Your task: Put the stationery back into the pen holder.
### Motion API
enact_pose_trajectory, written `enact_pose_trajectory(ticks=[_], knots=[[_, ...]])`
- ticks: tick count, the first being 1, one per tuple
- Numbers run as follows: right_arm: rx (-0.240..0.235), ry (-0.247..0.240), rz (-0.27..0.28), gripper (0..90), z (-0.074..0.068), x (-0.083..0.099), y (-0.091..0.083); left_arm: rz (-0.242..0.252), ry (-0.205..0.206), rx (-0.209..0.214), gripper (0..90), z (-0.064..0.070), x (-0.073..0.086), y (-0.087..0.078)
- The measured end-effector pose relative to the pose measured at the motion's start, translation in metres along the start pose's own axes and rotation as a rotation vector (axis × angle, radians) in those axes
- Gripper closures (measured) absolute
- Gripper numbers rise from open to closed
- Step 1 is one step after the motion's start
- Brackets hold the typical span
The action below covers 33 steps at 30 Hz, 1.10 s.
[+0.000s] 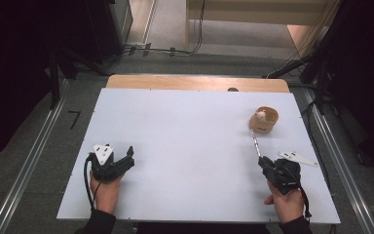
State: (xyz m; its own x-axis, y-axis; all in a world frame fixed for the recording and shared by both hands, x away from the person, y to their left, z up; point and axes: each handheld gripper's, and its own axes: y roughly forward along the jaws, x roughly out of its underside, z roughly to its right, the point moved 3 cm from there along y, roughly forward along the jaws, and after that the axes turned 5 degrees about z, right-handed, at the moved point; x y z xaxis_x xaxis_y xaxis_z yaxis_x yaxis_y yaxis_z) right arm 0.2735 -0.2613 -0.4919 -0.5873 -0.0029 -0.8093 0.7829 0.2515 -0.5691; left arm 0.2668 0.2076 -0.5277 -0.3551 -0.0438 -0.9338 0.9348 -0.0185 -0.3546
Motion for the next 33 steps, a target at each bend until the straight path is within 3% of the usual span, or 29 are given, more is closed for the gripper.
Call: enact_pose_trajectory(ticks=[33], knots=[[0.048,0.059,0.036,78.2,0.035,-0.022,-0.005,-0.002,0.002,-0.002,20.0,0.001,0.000,0.001]])
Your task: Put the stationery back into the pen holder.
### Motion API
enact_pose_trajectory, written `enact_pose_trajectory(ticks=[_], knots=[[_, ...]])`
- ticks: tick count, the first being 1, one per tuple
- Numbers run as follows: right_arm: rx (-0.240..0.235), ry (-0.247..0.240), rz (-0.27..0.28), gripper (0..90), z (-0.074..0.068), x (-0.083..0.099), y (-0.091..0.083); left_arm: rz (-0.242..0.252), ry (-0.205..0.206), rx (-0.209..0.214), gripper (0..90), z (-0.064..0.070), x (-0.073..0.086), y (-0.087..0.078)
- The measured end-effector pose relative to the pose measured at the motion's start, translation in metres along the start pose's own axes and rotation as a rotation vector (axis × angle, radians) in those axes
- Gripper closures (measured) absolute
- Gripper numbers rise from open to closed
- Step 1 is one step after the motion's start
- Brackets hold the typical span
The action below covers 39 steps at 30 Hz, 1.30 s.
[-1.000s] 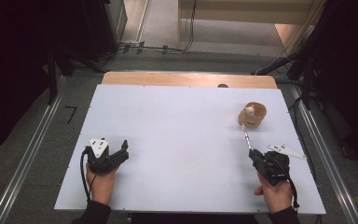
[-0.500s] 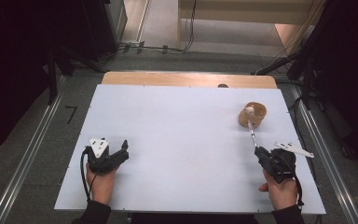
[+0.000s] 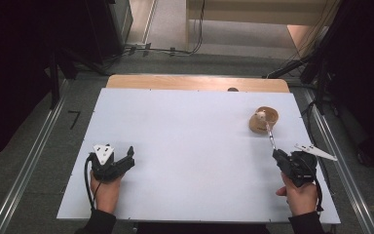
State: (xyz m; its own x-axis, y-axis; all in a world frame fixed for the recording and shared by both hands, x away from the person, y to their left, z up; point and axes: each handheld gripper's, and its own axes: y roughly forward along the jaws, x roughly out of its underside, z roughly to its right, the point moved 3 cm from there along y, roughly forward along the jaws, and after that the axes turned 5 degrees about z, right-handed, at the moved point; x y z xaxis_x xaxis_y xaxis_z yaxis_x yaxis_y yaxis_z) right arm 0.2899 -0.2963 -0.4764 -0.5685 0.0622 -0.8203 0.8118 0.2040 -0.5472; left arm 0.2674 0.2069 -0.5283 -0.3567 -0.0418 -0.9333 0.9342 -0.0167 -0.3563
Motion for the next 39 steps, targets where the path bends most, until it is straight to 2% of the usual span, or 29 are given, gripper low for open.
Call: enact_pose_trajectory(ticks=[27,35,39], knots=[[0.010,0.031,0.006,78.1,0.015,-0.026,0.010,-0.006,0.008,-0.003,20.0,0.001,0.001,0.001],[0.014,0.017,-0.005,78.1,0.015,-0.033,0.016,-0.007,0.009,-0.003,20.0,0.001,0.001,0.001],[0.013,0.015,0.007,78.1,0.015,-0.037,0.018,-0.010,0.010,-0.002,20.0,0.001,0.001,0.002]])
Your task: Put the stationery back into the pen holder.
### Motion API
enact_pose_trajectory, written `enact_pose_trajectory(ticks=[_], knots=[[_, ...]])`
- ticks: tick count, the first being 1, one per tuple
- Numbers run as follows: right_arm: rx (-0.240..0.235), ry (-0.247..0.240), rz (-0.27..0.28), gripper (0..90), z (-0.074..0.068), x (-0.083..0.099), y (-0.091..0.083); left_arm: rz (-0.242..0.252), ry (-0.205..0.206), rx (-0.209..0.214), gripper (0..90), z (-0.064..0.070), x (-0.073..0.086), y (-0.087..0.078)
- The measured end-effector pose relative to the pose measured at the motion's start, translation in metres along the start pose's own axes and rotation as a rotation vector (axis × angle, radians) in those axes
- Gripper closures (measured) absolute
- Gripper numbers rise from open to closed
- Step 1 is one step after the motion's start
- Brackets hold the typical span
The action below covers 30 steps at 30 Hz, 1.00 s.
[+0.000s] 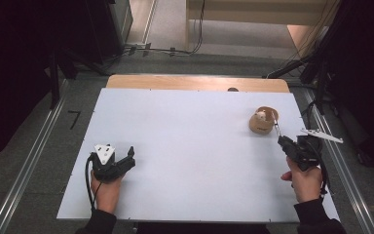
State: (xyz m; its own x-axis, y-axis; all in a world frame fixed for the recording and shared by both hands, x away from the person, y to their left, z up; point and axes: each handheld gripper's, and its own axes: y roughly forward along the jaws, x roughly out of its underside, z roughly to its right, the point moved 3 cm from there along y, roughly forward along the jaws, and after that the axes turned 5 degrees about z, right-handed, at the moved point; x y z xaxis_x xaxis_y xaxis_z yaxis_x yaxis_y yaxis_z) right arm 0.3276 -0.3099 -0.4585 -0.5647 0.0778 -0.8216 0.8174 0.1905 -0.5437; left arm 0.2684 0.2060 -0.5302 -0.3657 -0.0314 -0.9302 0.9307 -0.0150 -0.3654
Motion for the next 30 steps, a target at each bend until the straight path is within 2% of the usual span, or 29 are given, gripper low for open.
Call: enact_pose_trajectory(ticks=[17,30], knots=[[0.002,0.006,-0.009,77.8,-0.001,-0.008,0.008,-0.002,-0.003,0.000,20.0,0.000,0.000,0.001],[0.001,0.004,0.011,77.7,-0.001,-0.013,0.008,-0.002,-0.003,0.001,20.0,0.000,0.000,0.001]])
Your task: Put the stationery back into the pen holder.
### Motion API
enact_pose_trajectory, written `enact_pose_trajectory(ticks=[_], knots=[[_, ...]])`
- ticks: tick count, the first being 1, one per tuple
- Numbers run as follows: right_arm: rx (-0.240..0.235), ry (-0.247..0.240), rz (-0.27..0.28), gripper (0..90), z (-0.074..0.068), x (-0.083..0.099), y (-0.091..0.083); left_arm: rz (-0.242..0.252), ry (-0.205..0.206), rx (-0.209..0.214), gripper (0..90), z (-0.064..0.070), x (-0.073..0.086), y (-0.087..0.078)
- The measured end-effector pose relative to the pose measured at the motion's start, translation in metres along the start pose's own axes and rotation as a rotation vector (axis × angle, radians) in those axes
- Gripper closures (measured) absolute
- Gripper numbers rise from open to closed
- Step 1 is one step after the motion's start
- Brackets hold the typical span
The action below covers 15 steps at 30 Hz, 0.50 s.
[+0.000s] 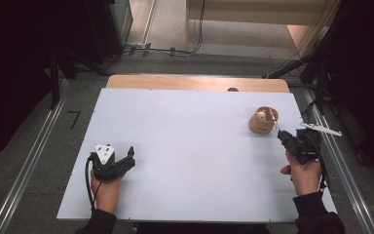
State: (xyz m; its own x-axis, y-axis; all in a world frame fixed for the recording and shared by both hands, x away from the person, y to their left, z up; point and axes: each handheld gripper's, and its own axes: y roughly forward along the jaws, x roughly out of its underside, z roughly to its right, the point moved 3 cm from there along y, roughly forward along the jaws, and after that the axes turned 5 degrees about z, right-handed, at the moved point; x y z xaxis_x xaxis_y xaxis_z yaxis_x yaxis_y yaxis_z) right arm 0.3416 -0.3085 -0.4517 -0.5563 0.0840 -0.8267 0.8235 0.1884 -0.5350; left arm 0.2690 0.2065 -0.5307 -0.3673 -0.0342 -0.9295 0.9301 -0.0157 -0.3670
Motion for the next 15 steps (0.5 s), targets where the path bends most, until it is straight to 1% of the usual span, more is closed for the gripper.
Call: enact_pose_trajectory(ticks=[3,6,13,14,15], knots=[[-0.005,0.005,0.000,77.7,-0.0003,-0.0017,-0.0012,0.001,0.002,-0.001,20.0,0.0000,-0.0001,-0.0002],[-0.002,-0.002,0.008,77.7,0.0000,-0.0032,-0.0010,0.000,0.001,-0.001,20.0,-0.0001,-0.0001,-0.0002],[0.000,0.000,0.005,77.7,0.0003,-0.0046,-0.0005,0.001,0.001,0.000,20.0,-0.0002,-0.0001,-0.0001],[0.000,-0.002,0.012,77.7,0.0008,-0.0054,-0.0006,0.001,0.001,0.000,20.0,-0.0002,-0.0001,-0.0002],[0.001,0.003,0.010,77.7,0.0005,-0.0059,-0.0011,0.001,0.001,0.000,20.0,-0.0002,-0.0001,-0.0002]])
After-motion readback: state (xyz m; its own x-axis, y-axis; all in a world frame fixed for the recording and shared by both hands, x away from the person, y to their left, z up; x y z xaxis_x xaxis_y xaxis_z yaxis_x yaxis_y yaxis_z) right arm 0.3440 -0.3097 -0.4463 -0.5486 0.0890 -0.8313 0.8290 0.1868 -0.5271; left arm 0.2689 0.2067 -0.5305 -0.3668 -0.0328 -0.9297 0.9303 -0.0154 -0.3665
